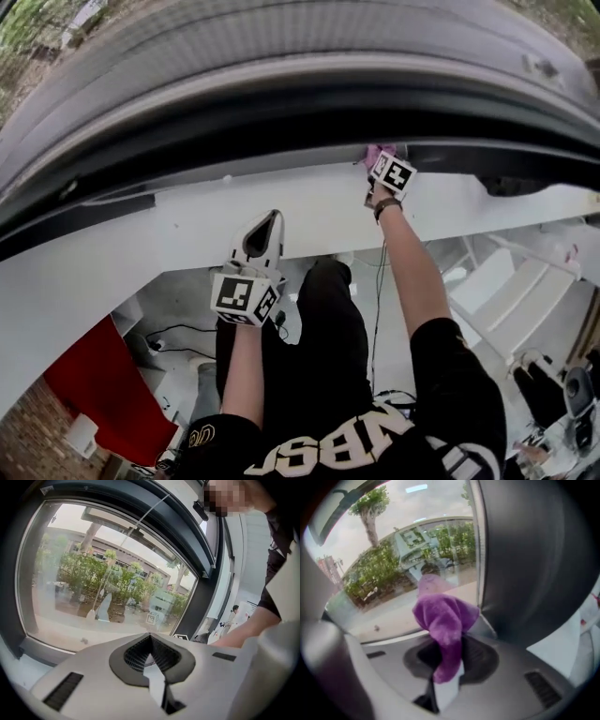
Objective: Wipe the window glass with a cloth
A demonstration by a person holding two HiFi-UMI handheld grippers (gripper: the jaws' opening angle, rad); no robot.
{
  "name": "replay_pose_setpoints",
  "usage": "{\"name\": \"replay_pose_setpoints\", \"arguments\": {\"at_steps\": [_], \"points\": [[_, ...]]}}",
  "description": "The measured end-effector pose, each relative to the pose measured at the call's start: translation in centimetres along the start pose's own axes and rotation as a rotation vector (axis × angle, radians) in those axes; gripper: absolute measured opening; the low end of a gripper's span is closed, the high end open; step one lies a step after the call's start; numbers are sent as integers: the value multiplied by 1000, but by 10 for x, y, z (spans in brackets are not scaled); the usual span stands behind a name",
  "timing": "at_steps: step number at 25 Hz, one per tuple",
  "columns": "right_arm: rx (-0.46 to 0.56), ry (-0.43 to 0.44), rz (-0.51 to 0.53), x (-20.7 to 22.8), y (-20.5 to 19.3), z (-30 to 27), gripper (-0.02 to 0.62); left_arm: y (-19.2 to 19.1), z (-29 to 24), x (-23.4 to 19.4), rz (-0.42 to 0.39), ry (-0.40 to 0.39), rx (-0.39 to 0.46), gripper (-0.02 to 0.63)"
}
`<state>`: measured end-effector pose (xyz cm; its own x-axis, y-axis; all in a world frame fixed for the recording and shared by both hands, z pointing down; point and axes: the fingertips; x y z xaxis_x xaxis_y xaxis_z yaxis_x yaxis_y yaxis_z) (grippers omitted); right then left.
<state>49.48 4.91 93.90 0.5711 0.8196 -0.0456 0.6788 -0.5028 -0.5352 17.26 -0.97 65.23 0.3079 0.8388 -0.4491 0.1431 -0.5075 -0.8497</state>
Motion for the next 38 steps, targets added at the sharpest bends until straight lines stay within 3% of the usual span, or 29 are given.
{"name": "replay_pose_setpoints", "arguments": {"at_steps": [4,8,14,21,27,32,38], "points": [[-5,18,-5,20,10,-1,89,0,-26,25,20,14,27,23],[4,135,70,9,11,44,89,8,-32,44,50,58,73,23],[66,395,189,-24,20,183,89,60,6,80,46,135,136,23],[287,619,283,-80,58,375,89,140,74,103,-3,141,243,23],[424,697,200,-98,69,519,89,205,133,124,-75,76,304,23],[610,580,101,-80,66,613,87,226,187,151,-142,30,315,23],[820,594,178,-115,60,711,87,249,244,173,-289,7,336,23]]}}
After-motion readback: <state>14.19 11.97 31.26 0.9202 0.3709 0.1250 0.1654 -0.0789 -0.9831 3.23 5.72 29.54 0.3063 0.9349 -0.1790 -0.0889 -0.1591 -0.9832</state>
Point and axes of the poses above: the fingertips, and each gripper's own axes: z backward along the fingers, x to its right, y out of its top, and after that the axes turned 13 degrees about -y, right-handed
